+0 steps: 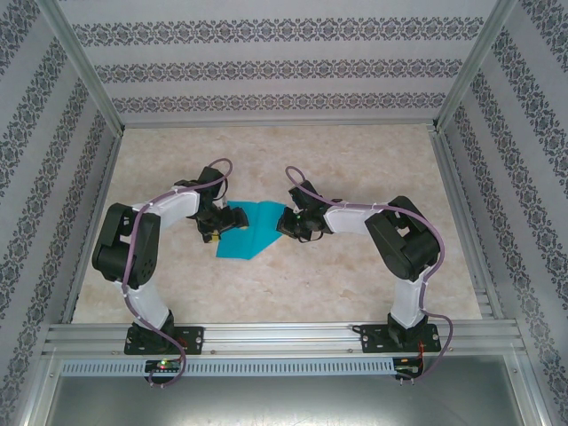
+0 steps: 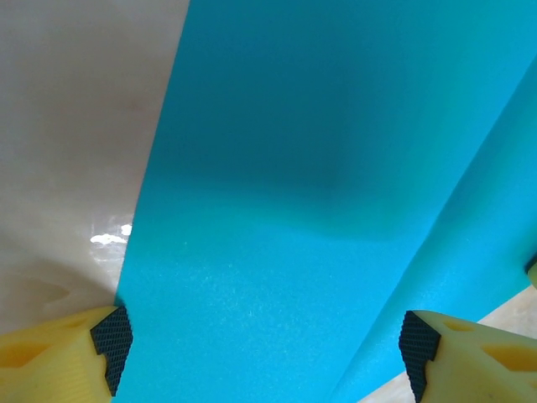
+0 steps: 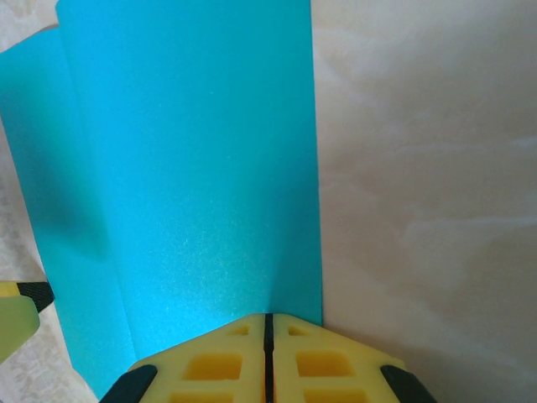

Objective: Fold a paper plane with a square sheet of paper (pick it up from the middle)

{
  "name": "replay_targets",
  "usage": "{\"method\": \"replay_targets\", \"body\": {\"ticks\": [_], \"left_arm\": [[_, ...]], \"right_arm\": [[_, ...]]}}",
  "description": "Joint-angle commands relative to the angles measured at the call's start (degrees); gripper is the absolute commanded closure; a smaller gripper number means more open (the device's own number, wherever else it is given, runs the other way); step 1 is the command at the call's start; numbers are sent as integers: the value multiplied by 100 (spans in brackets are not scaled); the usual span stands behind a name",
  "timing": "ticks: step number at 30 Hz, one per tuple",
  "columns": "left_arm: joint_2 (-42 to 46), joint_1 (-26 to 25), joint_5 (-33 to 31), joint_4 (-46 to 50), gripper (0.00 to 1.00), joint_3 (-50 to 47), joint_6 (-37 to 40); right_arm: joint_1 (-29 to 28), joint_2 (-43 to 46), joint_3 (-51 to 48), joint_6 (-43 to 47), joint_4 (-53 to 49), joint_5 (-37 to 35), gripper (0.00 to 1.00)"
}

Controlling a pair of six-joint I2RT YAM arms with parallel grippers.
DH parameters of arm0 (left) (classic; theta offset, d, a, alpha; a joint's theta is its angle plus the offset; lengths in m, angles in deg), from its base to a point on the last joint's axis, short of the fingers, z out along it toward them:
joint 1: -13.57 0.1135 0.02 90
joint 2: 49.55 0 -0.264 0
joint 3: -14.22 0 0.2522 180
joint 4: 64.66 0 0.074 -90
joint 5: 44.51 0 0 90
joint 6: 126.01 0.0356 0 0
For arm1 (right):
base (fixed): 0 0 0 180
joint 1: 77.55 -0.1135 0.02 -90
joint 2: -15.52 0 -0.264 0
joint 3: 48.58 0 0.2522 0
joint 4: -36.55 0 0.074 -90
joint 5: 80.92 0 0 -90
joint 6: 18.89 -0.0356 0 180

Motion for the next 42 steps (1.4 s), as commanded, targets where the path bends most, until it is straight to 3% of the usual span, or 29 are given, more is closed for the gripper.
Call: {"method": "replay_targets", "body": {"ticks": [1,8,17,26,31,36,42], "left_arm": [[-118,-23,263,-221,16,-50,6],[-217,-158,940,-589,21,-31,61],[54,-152,2417,-1813,22,-228,-60],[252,-254,3427,-3143,21,-629,-598],[465,-302,3586,-3334,21,-585,-666],[798,-341,3783,-3655,19,-542,-854],[1163,-242,2993,-2658,14,-110,-596]], "right_arm": [[15,-201,84,57,-263,-83,92],[19,-252,101,47,-275,-46,92],[44,-219,98,64,-246,23,92],[272,168,-111,72,288,431,93],[461,654,-317,82,354,381,93],[721,1394,-661,225,-25,-286,93],[772,1942,-521,594,-559,-652,90]]}}
